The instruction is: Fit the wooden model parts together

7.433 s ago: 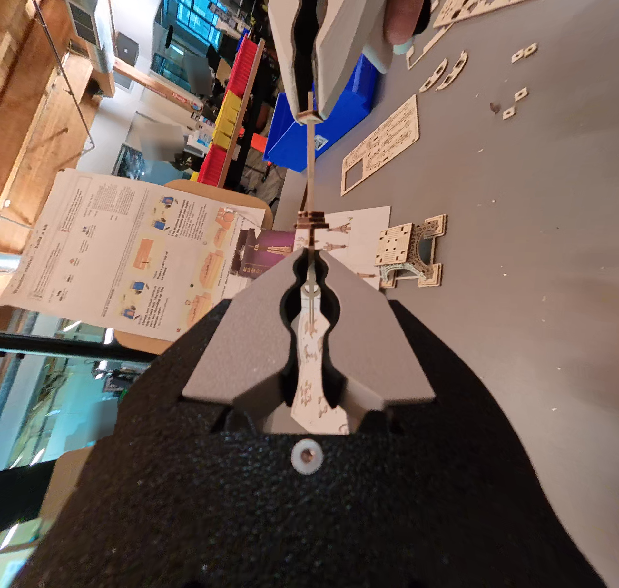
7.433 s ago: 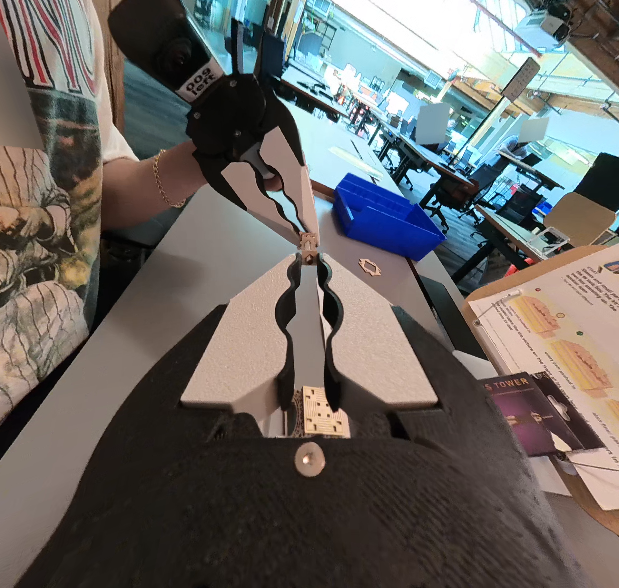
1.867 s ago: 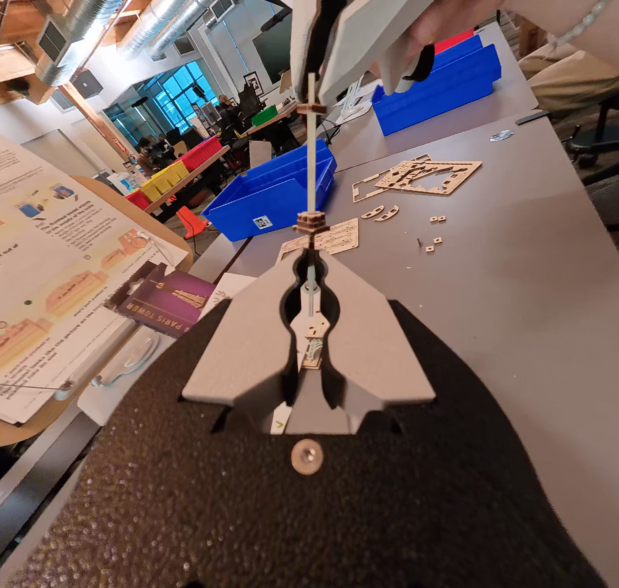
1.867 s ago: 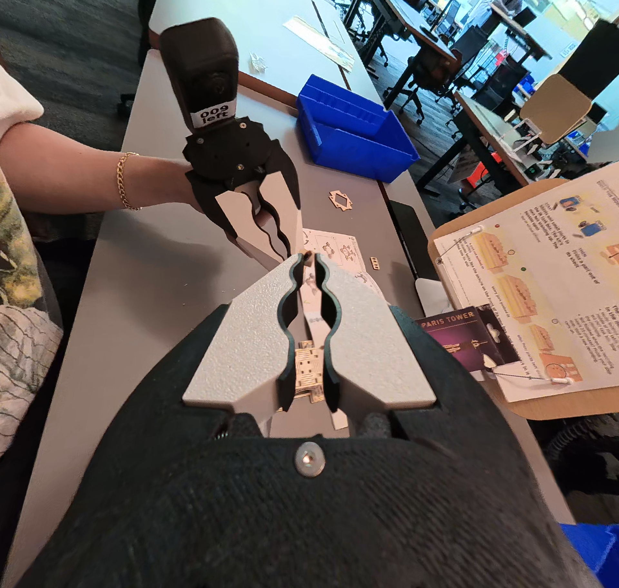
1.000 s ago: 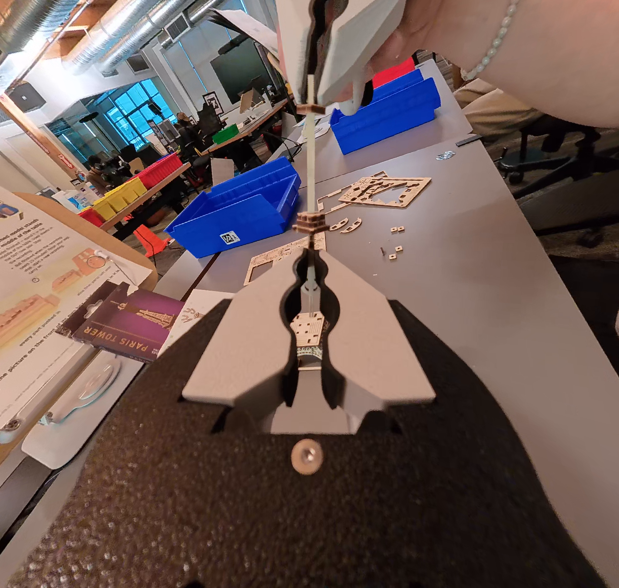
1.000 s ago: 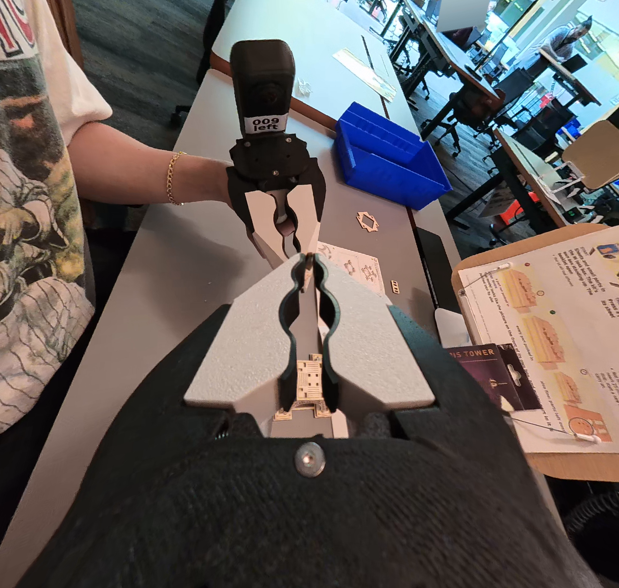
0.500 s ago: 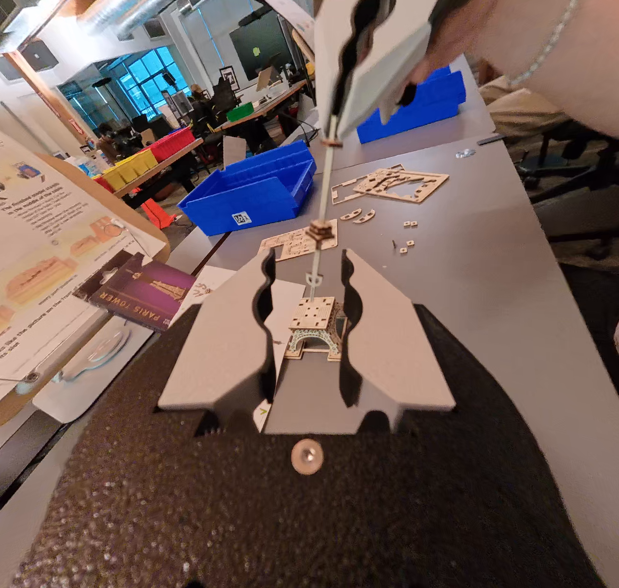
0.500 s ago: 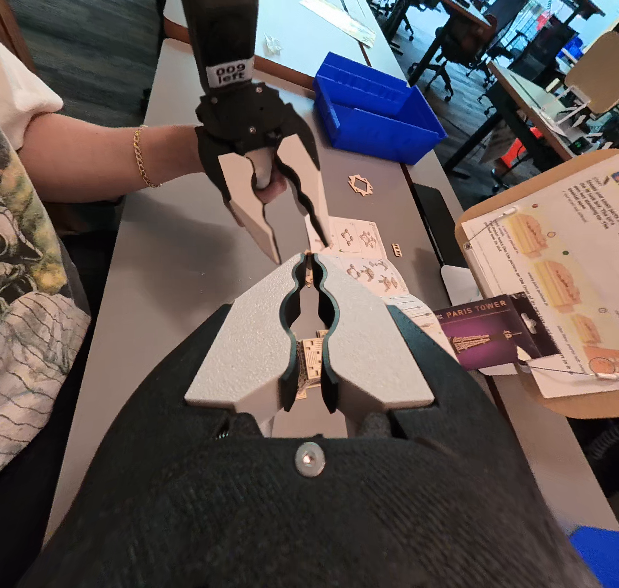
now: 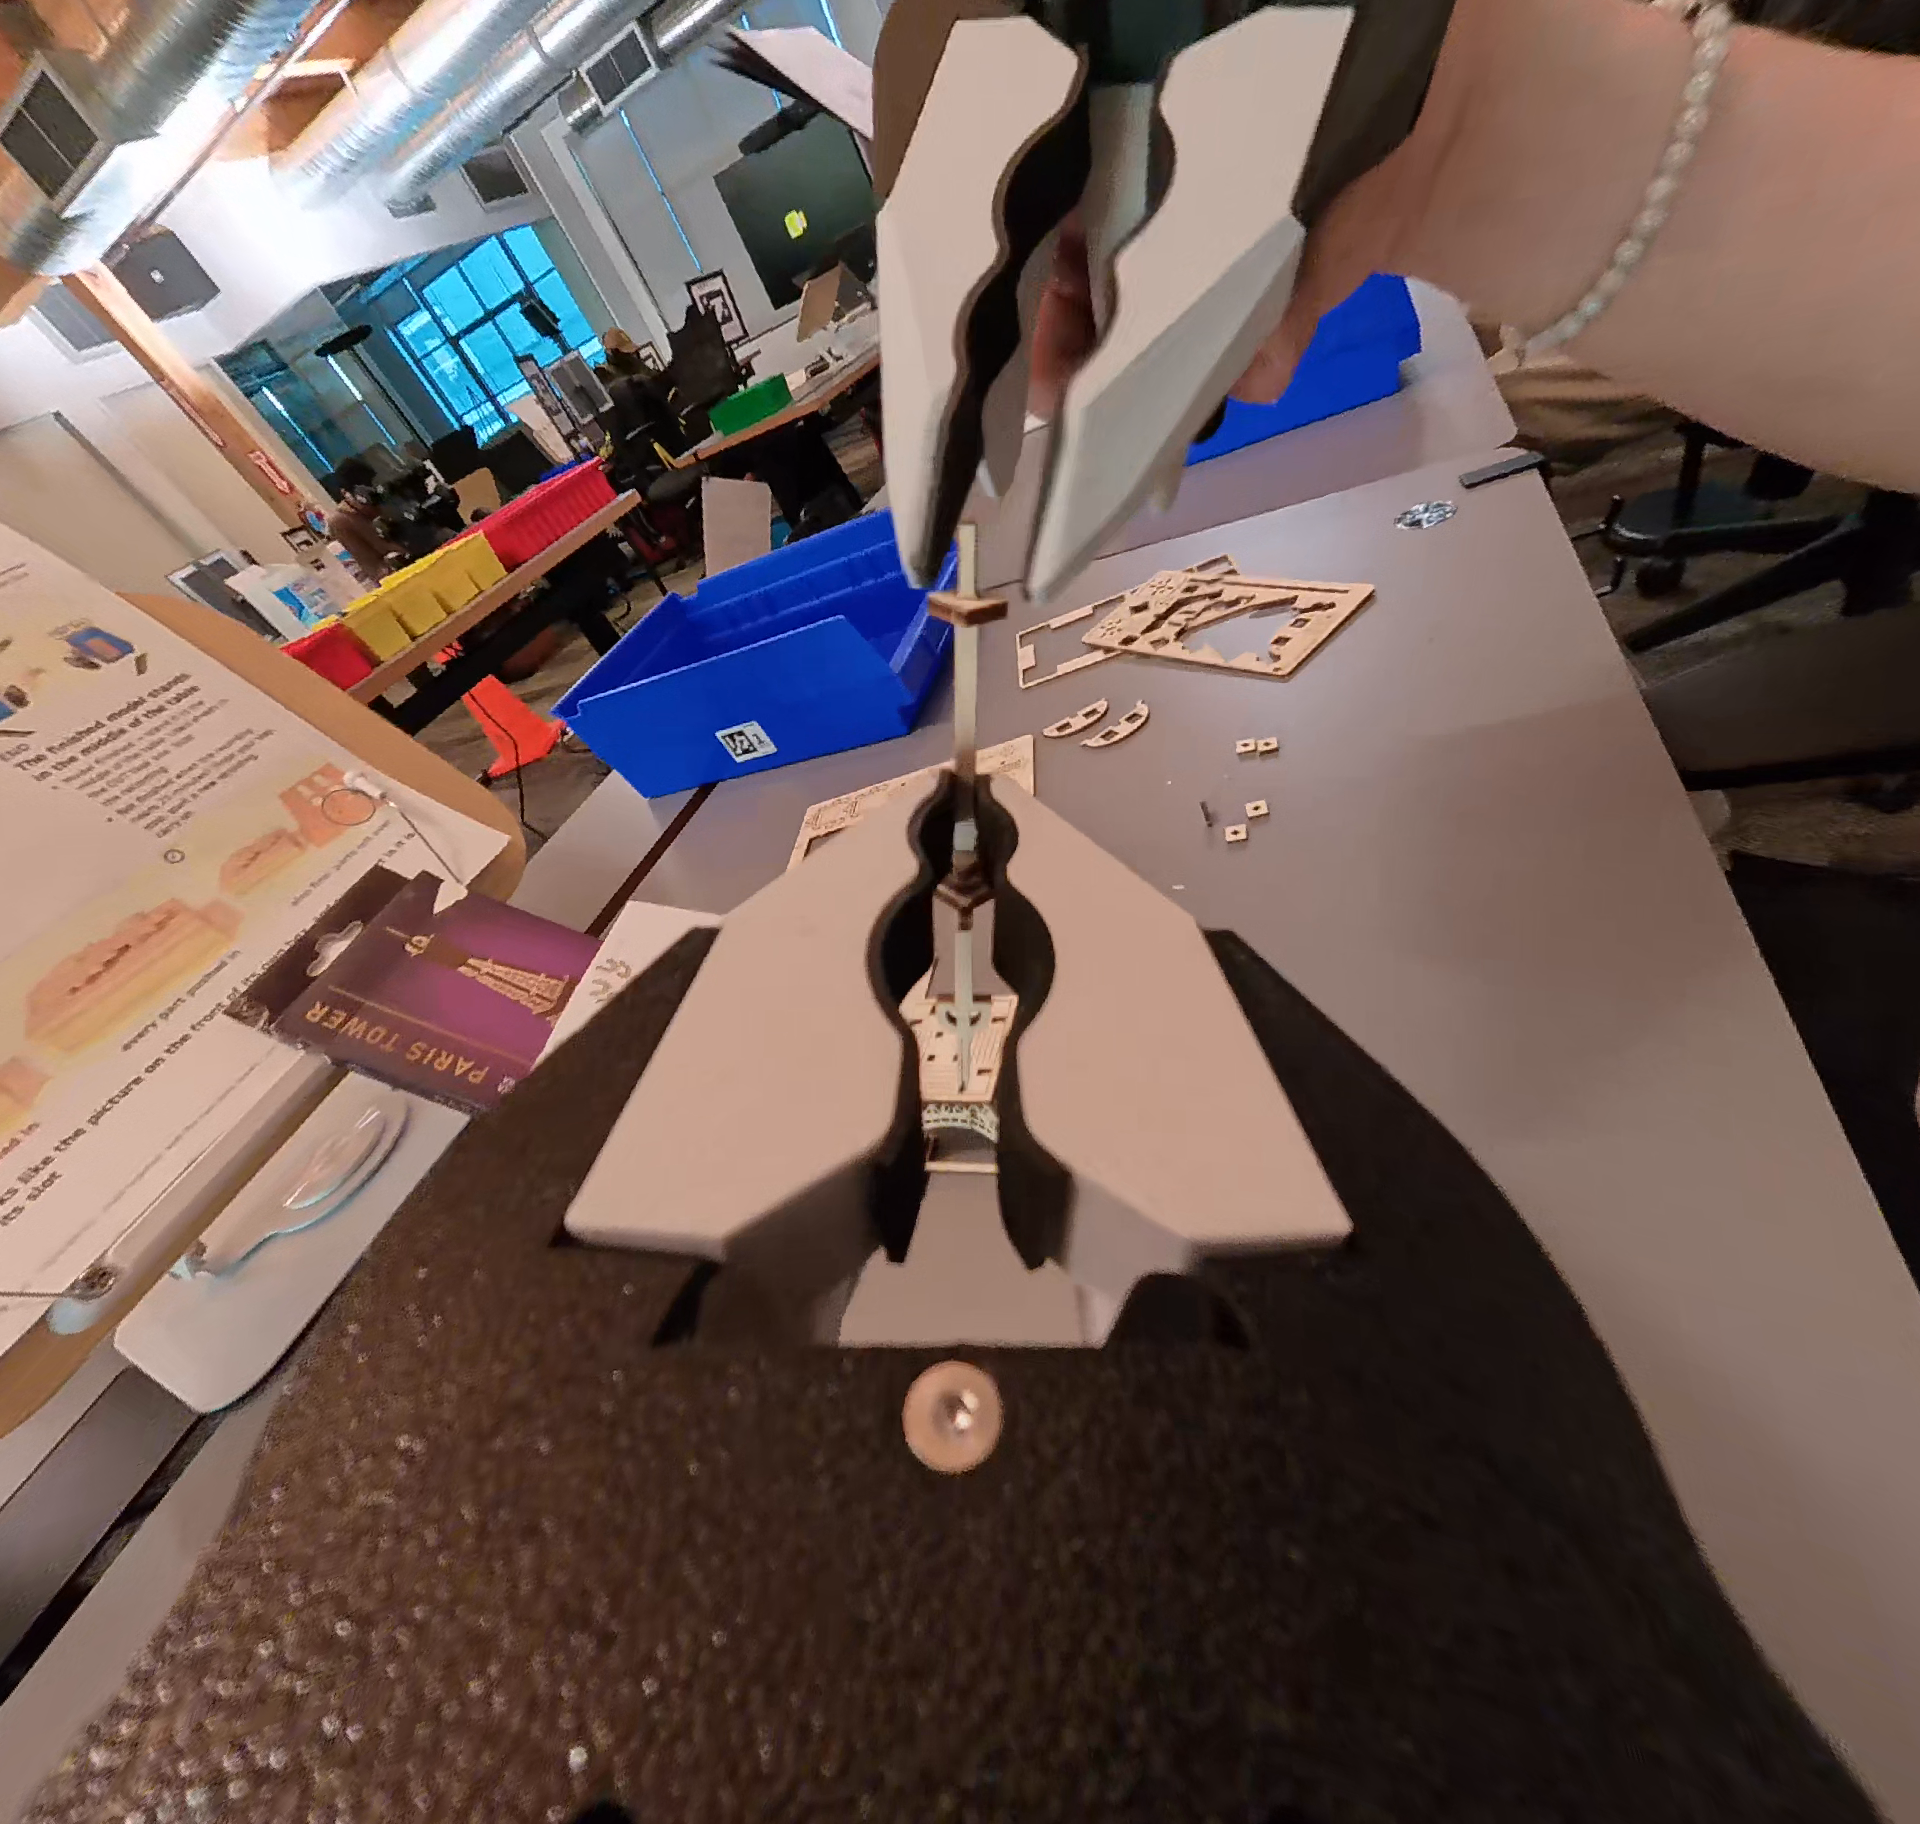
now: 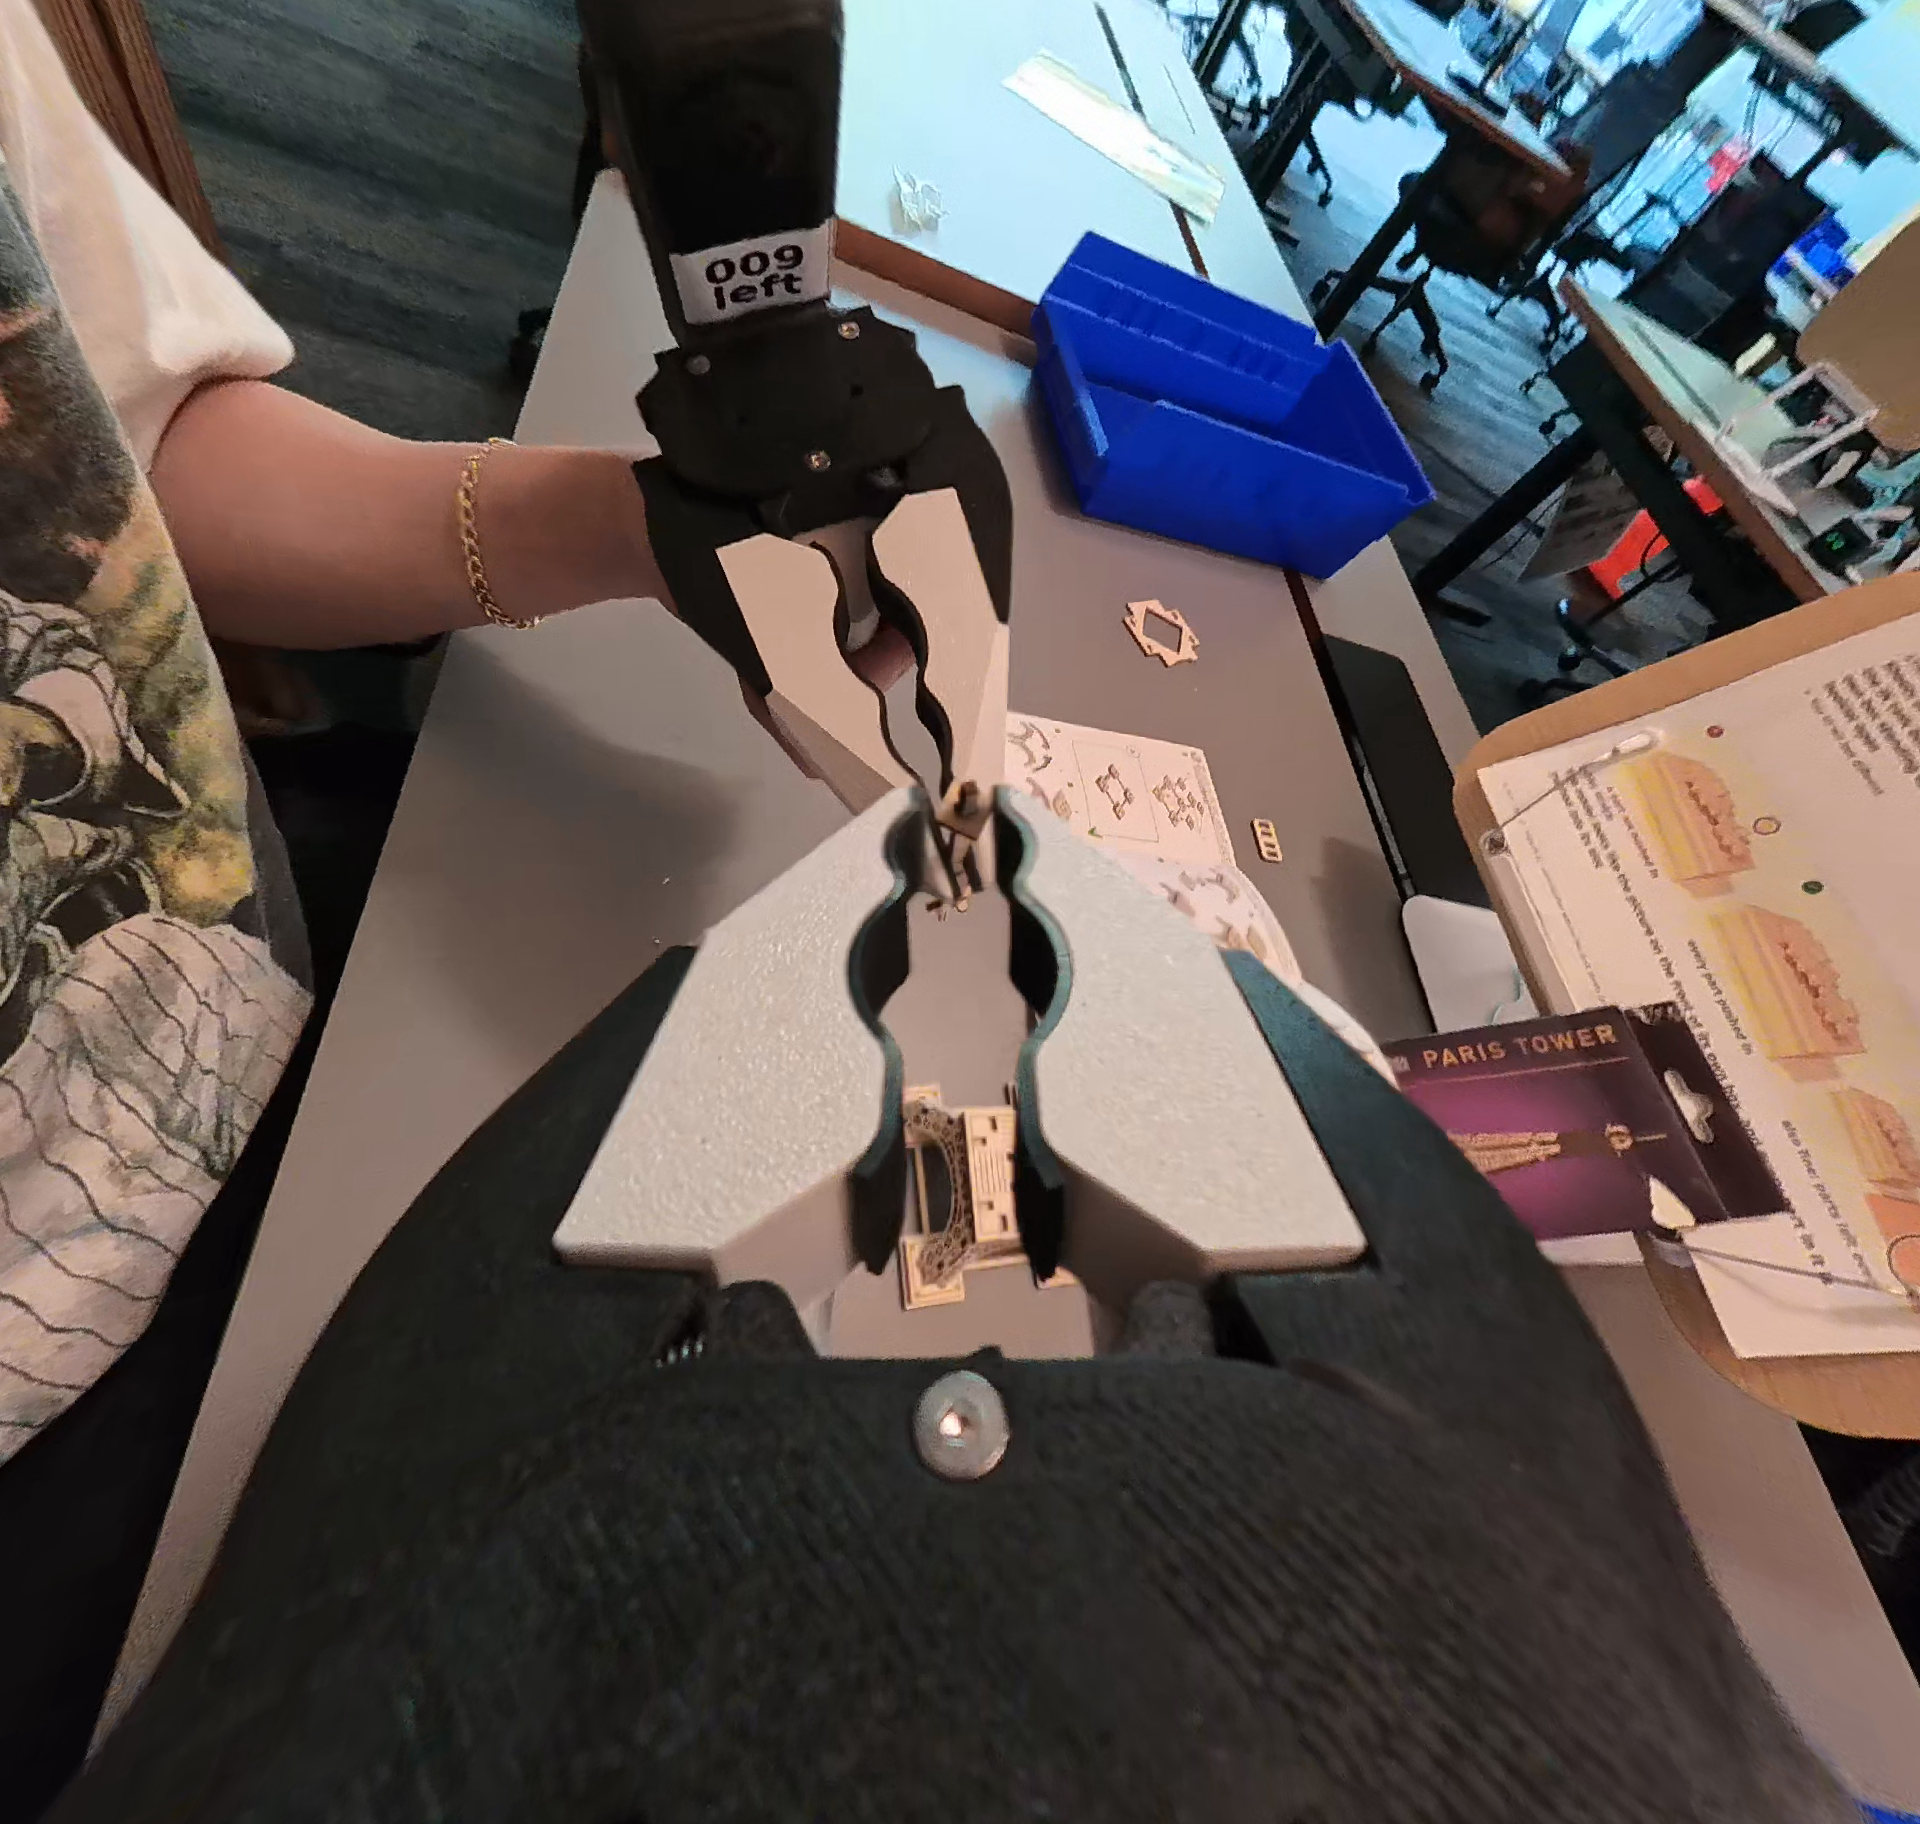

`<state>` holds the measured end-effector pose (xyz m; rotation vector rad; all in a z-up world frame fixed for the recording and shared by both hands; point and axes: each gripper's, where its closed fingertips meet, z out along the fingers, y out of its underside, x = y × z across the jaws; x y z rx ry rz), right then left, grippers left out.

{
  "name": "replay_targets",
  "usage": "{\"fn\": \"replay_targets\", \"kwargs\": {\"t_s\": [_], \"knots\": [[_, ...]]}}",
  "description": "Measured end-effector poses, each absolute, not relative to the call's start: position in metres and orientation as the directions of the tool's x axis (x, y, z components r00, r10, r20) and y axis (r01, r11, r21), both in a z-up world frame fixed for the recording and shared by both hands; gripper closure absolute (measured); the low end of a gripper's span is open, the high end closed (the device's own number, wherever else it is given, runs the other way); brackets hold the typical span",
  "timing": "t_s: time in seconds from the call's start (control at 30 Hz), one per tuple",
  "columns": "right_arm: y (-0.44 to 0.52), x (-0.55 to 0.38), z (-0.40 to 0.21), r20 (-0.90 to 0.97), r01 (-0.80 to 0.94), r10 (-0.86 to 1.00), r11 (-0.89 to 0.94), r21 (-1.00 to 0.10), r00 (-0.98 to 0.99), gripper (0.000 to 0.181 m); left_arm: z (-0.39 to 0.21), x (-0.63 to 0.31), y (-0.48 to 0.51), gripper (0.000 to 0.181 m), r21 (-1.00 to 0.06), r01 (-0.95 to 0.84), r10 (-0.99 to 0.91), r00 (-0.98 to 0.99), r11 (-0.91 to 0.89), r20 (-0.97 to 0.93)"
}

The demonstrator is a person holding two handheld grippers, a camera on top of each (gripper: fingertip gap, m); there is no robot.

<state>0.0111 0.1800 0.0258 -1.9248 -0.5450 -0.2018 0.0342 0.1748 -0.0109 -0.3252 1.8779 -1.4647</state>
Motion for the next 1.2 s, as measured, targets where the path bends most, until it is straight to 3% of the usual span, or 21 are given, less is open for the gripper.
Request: {"fn": "replay_targets", "kwargs": {"t_s": [0.13,0.3,1.2], "knots": [[0.181,0.008,0.027,0.402,0.485,0.298,-0.297,-0.823,0.866,0.168,-0.009,0.031,0.174,0.18,-0.93,0.235,-0.577,-0.733,0.281,-0.36],[0.183,0.005,0.03,0.387,0.475,0.319,-0.273,-0.837,0.865,0.178,-0.007,0.028,0.176,0.18,-0.934,0.242,-0.565,-0.746,0.263,-0.353],[0.187,0.006,0.02,0.369,0.463,0.33,-0.278,-0.842,0.869,0.173,-0.016,0.032,0.175,0.181,-0.926,0.216,-0.562,-0.743,0.31,-0.362]]}}
